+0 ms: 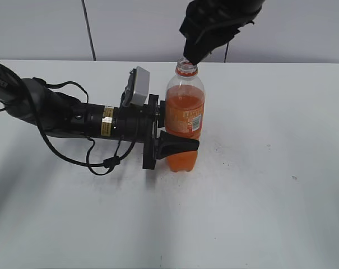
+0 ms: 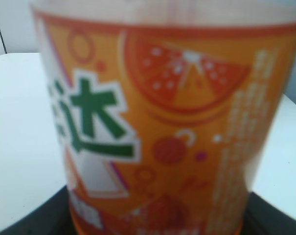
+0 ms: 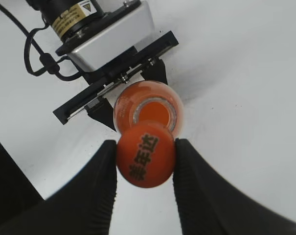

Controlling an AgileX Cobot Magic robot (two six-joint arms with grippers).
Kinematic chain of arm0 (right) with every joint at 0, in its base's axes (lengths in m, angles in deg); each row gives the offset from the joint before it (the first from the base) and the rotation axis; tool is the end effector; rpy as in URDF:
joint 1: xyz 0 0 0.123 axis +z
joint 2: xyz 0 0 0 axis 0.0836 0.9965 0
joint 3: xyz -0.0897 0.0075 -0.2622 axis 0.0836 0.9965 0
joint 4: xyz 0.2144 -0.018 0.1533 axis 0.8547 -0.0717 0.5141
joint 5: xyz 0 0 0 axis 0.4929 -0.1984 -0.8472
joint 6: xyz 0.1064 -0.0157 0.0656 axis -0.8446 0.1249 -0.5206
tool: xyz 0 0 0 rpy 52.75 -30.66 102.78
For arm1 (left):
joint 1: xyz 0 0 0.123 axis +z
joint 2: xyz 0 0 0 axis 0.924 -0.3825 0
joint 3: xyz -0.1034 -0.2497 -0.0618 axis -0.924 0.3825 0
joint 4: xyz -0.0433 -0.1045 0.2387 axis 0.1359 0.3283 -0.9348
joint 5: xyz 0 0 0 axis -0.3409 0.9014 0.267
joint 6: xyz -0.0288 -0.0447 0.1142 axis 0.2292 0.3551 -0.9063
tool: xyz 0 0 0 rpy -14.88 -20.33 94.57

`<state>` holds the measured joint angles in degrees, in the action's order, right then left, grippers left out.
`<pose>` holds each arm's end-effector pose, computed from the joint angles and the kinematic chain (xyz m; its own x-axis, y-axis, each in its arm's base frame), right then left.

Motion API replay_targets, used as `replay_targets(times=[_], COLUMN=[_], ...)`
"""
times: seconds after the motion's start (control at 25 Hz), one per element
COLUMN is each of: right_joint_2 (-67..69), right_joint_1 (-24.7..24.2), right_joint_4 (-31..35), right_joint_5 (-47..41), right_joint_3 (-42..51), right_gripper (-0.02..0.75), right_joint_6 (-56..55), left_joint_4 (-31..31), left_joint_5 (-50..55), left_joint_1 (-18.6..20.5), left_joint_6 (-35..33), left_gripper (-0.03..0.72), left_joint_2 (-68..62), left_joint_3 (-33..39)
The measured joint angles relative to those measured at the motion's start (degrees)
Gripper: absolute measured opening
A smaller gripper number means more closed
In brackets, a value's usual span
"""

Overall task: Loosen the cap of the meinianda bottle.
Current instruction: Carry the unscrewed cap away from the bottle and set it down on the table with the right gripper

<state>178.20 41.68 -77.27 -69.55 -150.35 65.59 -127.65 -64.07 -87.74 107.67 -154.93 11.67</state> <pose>0.3155 0.2461 0.3106 -0.4550 -0.7742 -0.4400 -0.8298 0.5479 -0.1059 0.3607 -0.2565 0.0644 0.0060 0.1832 -0.9831 1.0000 0.0018 0.0065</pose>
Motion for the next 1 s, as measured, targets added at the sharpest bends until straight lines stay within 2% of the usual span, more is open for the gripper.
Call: replay_targets(times=[0.24, 0.6, 0.72, 1.0], right_joint_2=[-0.80, -8.18, -10.45, -11.17], right_joint_1=[-2.91, -13.08, -17.92, -28.49], right_joint_4=[-1.07, -0.89, -0.84, -0.02], right_joint_5=[1.65, 4.29, 5.98, 18.79], right_joint_3=[4.82, 10.56, 16.05, 34.25], right_gripper=[0.269, 0.269, 0.269, 0.269], right_joint_6=[-10.65, -16.08, -18.42, -18.82], left_joint_4=[0.00, 0.06, 0.24, 0.42], left_joint_5=[0.00, 0.05, 0.07, 0.11], left_joint_1=[0.00, 0.00, 0.00, 0.00], left_joint_6=[0.00, 0.07, 0.14, 0.34], left_gripper=[0.407, 0.407, 0.407, 0.407], left_joint_2=[0.00, 0.00, 0.00, 0.00], left_joint_3=[0.00, 0.00, 0.00, 0.00])
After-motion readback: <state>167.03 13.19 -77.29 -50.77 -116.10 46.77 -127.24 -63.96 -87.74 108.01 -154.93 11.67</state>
